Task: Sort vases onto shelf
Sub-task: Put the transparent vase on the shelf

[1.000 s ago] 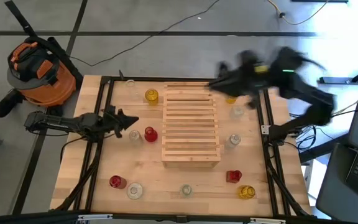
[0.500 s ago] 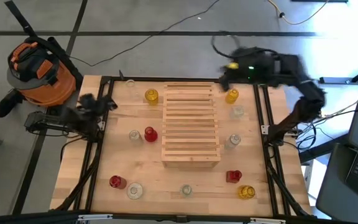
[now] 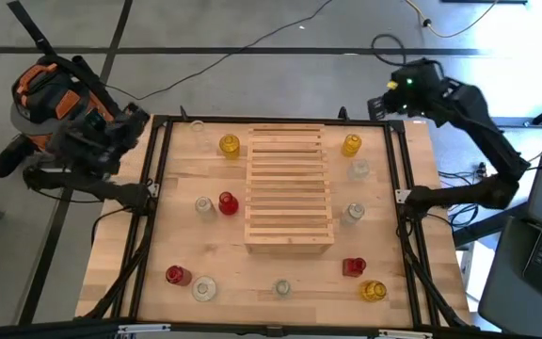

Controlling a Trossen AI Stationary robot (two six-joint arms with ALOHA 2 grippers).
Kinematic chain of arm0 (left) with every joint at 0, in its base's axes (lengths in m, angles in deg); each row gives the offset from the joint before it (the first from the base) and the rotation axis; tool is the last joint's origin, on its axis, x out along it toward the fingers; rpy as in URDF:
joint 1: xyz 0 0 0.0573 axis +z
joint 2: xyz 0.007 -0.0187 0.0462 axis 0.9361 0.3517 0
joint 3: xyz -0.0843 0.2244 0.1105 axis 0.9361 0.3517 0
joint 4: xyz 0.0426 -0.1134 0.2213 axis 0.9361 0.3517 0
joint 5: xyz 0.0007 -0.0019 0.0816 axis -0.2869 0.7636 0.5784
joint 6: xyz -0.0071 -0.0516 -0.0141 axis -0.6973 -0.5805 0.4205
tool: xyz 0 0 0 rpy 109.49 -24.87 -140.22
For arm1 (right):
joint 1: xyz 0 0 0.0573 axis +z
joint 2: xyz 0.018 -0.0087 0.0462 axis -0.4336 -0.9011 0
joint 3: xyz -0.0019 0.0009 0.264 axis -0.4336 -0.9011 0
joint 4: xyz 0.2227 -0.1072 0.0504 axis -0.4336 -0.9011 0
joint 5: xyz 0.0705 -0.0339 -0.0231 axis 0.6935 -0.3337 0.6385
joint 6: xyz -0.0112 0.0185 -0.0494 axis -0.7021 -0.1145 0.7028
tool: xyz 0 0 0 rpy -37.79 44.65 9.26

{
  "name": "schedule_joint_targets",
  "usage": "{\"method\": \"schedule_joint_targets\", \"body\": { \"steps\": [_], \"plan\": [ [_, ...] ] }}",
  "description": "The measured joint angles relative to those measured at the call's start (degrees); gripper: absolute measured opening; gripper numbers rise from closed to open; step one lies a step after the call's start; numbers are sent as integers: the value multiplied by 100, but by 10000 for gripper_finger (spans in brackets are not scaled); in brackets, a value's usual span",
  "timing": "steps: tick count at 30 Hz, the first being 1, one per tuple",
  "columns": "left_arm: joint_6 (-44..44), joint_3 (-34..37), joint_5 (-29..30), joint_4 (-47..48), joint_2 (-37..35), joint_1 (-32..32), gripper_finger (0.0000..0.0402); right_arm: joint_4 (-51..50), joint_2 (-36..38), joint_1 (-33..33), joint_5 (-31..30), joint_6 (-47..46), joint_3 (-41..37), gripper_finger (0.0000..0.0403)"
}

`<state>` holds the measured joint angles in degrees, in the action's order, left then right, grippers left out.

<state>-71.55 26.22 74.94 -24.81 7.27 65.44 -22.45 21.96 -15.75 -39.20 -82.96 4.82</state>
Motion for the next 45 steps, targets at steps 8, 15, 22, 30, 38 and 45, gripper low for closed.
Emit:
{"method": "schedule_joint_targets", "body": {
  "steps": [8,15,22,30,38,45],
  "plan": [
    [2152,-1874,1902,1221,1815,504,0,906,197,-1060,1219,174,-1968,182],
    [1618,-2160,2256,1503,2353,1140,0,369,-33,-1063,2228,297,-2801,255],
    [795,-2160,2181,2096,2387,1690,0,403,-18,-1063,2862,-31,-3456,240],
    [443,-2160,844,2277,2387,2342,0,1002,-31,-1065,2837,-426,-4003,219],
    [-106,-2160,338,2766,2389,2636,0,1409,-270,-829,2454,-455,-4113,216],
    [-246,-2160,-40,2889,2385,2738,0,1663,-926,-121,1994,-717,-4109,233]
  ]
}}
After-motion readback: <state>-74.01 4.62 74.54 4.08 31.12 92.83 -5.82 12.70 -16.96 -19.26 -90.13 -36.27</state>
